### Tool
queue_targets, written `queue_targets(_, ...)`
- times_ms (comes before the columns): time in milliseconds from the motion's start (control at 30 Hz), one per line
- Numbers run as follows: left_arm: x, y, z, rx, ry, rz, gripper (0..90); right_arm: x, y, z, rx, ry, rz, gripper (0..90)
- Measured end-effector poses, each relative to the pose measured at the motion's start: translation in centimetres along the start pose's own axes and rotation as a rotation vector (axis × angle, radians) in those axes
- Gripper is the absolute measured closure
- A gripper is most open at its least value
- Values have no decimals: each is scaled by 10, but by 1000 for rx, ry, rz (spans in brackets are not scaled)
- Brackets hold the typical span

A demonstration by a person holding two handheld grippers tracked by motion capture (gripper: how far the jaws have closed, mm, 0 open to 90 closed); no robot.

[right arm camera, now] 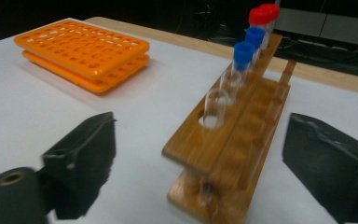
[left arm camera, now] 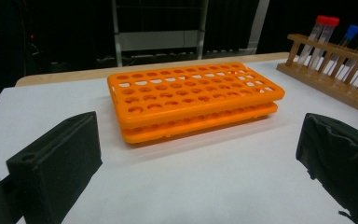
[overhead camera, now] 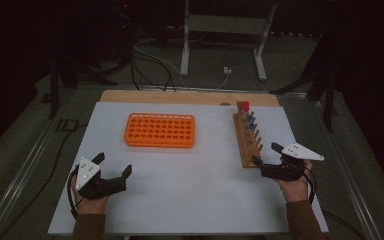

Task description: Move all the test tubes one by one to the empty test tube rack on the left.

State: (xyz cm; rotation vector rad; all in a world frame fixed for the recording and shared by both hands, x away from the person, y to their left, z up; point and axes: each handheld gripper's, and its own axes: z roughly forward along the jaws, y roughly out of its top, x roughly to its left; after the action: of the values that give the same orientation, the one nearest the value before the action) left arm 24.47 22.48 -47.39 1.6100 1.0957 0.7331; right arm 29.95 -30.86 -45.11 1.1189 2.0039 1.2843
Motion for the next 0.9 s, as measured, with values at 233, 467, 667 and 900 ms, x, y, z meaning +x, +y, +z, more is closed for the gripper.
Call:
queue_targets(233,0,0,-1,-5,11,-1,8,-7,12,24,43,-42,-5,362)
queue_targets(467,-2,0,1,-1,13,10,7,-6,11,37,88,-70,-74,653)
queue_targets(667,-2,0,1,-14,9,13,7,-9,12,41,108,-63,-65,719)
queue_targets(900,-3,-1,1,-30,7,31,8,-6,14,46,122,-53,-65,753)
